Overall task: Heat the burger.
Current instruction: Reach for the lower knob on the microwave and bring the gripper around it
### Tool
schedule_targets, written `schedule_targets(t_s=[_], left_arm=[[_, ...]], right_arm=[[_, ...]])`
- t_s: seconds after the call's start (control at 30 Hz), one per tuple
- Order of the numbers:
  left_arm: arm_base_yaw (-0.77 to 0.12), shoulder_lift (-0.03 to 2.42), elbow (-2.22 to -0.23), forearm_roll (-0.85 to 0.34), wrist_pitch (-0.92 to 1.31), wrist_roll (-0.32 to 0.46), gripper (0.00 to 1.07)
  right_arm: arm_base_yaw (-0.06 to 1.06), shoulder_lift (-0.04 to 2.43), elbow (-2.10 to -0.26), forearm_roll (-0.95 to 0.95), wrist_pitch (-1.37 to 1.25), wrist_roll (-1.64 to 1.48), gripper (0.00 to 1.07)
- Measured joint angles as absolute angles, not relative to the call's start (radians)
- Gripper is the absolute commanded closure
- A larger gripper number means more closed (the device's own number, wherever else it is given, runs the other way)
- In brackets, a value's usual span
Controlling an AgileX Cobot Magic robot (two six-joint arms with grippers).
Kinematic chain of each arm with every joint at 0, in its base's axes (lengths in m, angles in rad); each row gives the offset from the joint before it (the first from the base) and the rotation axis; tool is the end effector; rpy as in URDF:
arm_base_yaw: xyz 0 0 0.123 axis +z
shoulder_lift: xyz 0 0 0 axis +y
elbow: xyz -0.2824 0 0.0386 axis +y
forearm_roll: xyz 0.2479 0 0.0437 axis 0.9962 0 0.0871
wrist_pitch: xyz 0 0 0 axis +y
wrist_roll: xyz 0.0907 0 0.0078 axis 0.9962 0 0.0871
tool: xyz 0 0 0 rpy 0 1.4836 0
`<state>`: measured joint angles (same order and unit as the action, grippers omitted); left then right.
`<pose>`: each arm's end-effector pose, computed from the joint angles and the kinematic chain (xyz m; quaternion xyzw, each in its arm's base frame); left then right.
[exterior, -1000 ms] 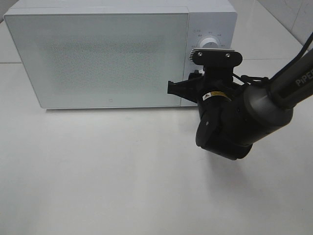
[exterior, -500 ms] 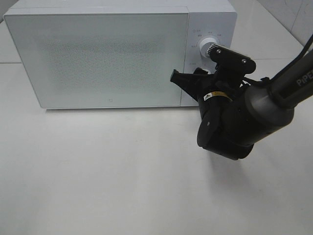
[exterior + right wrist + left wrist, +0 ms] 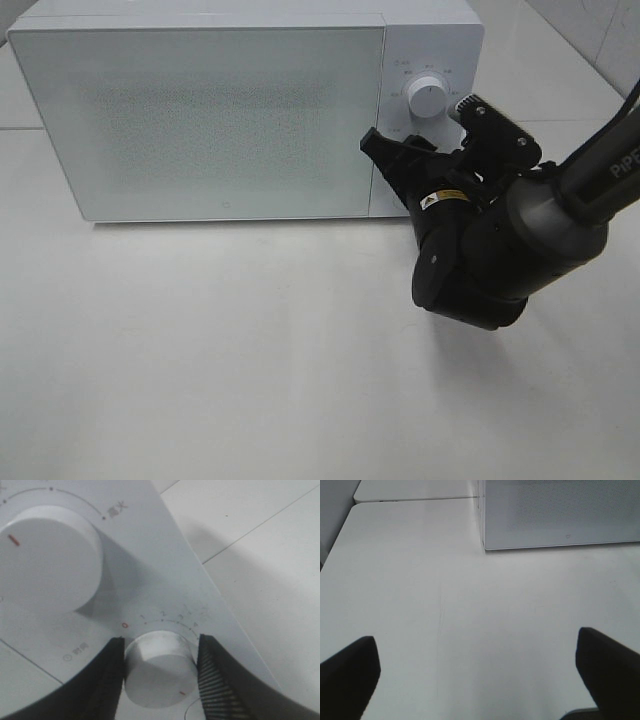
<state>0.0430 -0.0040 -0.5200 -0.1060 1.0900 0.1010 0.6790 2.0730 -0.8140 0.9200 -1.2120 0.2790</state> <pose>-0.0089 -0.0089 0.2807 0.0282 0.8530 -0.0154 0.5210 0.3129 0.1654 0.1199 0.2763 0.6894 0.1421 0.6544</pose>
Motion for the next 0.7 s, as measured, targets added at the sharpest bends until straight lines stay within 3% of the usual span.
schedule_targets(t_s=[0.7], left_arm=[[0.043,-0.004,-0.52,-0.106,1.09,0.101,0.07]], right_arm=[[0.667,2.083,-0.804,0.873,-1.214,0.797,1.0]])
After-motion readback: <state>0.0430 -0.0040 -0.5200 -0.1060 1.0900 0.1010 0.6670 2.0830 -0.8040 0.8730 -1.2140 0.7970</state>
